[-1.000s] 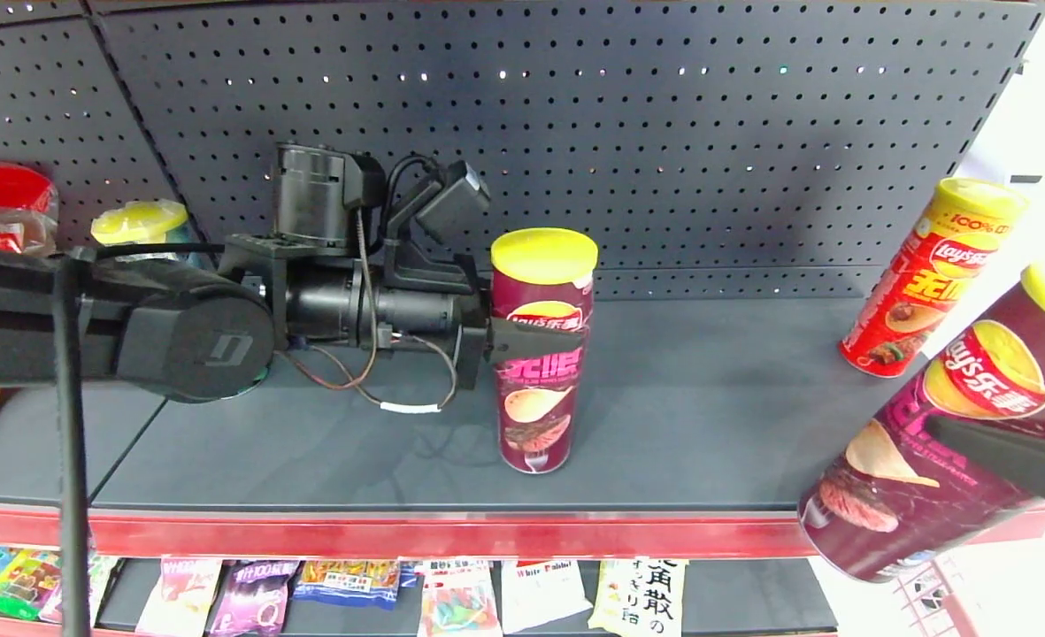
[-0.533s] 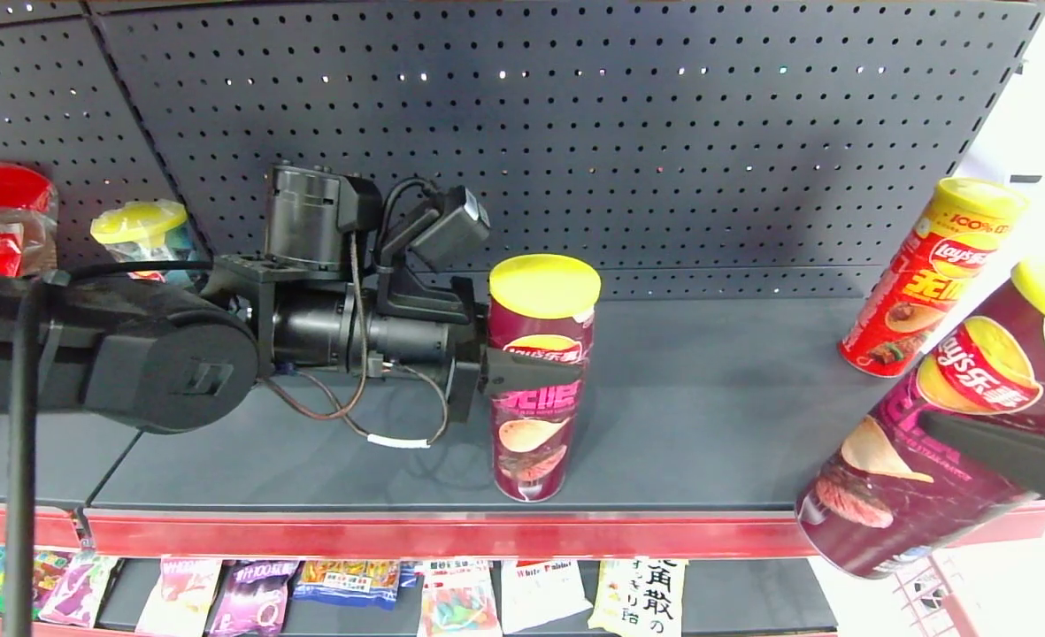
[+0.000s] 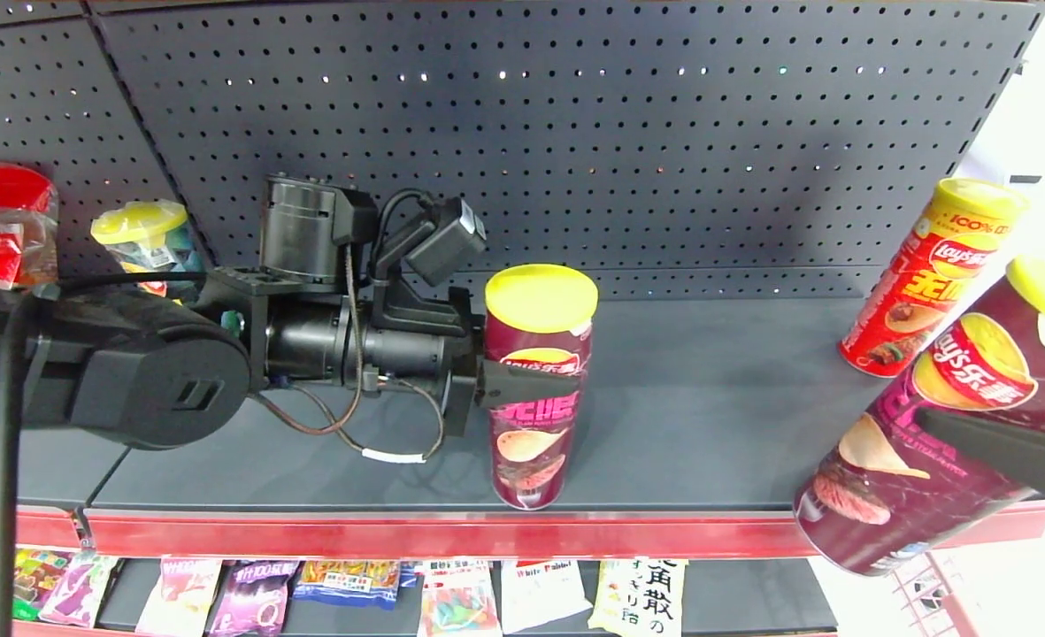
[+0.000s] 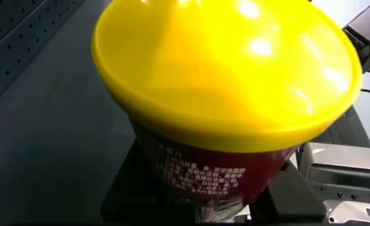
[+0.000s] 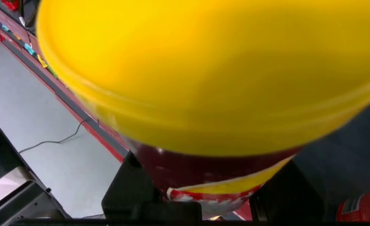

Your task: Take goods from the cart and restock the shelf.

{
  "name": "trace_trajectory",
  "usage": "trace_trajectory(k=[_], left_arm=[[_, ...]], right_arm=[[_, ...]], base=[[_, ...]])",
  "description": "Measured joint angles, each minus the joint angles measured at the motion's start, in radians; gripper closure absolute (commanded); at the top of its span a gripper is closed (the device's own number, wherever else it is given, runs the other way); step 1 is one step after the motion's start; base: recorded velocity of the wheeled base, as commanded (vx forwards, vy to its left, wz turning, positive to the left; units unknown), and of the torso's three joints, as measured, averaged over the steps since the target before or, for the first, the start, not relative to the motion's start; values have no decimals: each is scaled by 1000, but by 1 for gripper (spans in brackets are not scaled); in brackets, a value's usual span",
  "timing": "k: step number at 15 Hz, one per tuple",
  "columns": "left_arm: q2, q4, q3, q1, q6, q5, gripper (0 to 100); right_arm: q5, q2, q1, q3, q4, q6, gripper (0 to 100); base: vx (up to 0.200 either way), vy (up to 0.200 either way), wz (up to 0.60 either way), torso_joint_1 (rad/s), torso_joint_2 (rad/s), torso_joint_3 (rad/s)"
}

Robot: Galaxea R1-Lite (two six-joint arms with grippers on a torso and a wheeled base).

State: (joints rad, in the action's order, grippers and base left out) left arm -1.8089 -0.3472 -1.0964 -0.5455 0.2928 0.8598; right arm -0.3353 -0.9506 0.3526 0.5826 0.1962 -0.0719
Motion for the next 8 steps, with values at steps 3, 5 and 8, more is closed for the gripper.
trace_trajectory(k=[3,5,8], left_arm=[[11,2,13,0,-2,-3,0],[23,7,38,0,-6,-4,0],[54,5,89,4,-10,-4,0]], right_arm=[[0,-5,0,4,0,-1,100],[-2,-22,1,23,1,-1,100],[-2,-78,16,84,1,-4,100]], base=[[0,0,0,0,0,0],[0,0,0,0,0,0],[0,0,0,0,0,0]])
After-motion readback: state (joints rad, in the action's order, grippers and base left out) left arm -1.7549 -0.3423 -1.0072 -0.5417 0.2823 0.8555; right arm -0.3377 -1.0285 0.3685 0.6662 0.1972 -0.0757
